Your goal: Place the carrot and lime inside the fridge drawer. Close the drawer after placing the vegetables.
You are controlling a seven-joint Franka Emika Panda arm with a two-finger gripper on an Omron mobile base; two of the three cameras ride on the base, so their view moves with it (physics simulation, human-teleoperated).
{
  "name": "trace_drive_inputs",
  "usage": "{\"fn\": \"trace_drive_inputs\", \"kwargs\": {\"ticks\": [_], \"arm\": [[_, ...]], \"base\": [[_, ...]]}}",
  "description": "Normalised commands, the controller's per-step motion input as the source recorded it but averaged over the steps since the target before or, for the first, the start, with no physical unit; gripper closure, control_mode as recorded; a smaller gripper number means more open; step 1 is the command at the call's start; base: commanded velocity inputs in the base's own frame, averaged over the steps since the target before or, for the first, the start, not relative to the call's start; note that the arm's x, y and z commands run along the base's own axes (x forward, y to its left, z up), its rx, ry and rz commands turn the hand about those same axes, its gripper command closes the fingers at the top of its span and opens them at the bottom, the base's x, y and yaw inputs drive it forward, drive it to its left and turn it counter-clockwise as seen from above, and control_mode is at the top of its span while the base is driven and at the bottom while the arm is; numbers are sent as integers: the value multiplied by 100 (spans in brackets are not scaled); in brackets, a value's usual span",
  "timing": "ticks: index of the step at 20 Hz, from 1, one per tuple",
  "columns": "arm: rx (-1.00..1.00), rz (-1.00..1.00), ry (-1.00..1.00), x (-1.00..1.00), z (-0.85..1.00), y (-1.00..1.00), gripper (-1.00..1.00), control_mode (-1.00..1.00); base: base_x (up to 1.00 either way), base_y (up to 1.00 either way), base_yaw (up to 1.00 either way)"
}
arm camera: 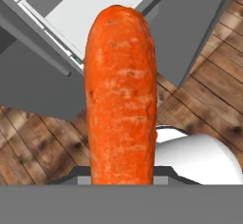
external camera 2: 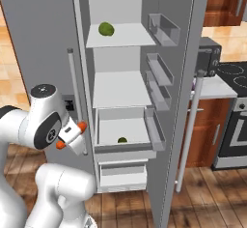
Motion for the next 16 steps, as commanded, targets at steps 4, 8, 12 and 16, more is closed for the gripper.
{"fn": "trace_drive_inputs", "kwargs": {"ticks": [4,8,12,16], "arm": [[0,0,0,0,0,0,100,100],[0,0,0,0,0,0,100,100],[0,0,0,0,0,0,100,100],[0,0,0,0,0,0,100,100]], "base": [[34,32,-21],[36,42,-16],[39,52,-14],[31,32,-11]]}}
